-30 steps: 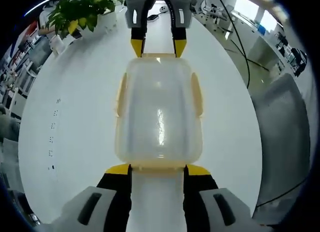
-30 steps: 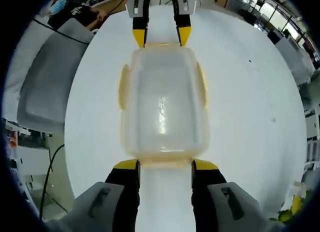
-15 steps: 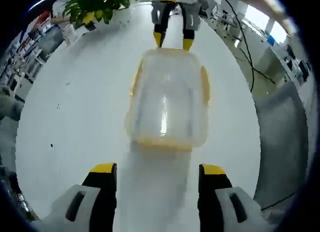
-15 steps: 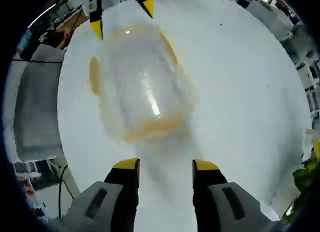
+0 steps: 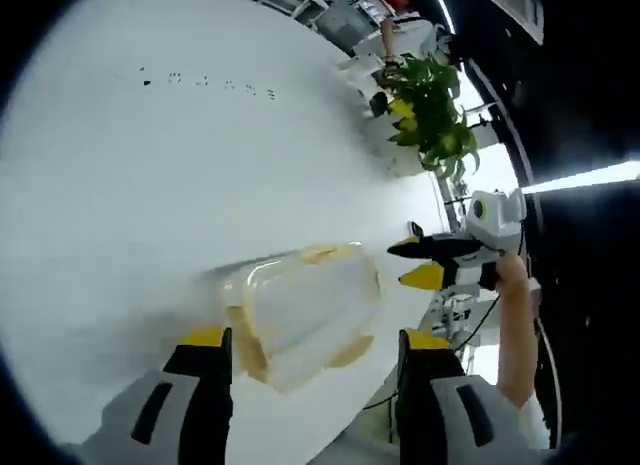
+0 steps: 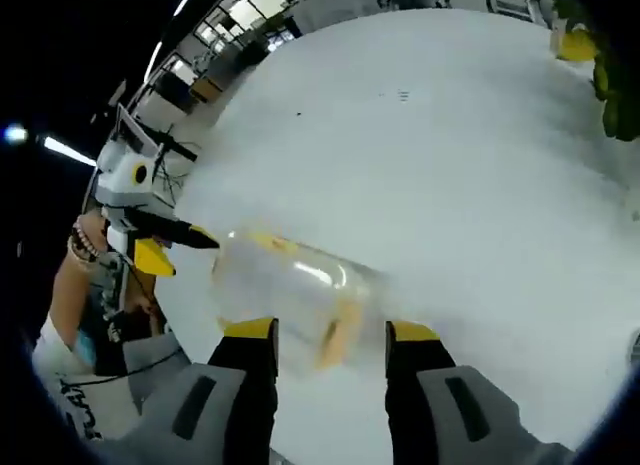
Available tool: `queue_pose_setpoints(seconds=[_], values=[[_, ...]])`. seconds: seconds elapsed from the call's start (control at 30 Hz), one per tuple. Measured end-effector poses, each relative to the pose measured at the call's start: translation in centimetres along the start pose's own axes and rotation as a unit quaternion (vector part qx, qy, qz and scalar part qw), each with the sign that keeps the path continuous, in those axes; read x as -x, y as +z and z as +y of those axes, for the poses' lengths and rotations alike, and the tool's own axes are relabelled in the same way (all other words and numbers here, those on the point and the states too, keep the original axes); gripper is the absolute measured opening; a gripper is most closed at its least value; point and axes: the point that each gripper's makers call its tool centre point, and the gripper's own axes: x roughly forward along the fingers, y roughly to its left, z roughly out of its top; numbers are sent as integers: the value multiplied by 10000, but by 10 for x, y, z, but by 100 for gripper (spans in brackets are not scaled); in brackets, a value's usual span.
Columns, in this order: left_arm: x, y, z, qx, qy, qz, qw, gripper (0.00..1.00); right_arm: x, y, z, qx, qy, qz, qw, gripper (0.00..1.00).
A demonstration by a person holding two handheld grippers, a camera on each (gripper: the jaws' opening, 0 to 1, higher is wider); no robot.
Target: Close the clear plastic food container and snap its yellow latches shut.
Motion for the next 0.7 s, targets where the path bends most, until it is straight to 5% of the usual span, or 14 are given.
queue_pose_setpoints(seconds=[0.13,0.33,0.7], values=[[-8,-15,3,-11,170,130,9998,61,-13,-15,-8,-57,-171,288,9994,38],[-9,-2,15,83,180,219,9996,60,-28,-30,-2,-55,-156,539,9984,28],[-7,-4,30,65,569,203,9982,41,-32,-23,-2,-62,-310,689,9971,25]])
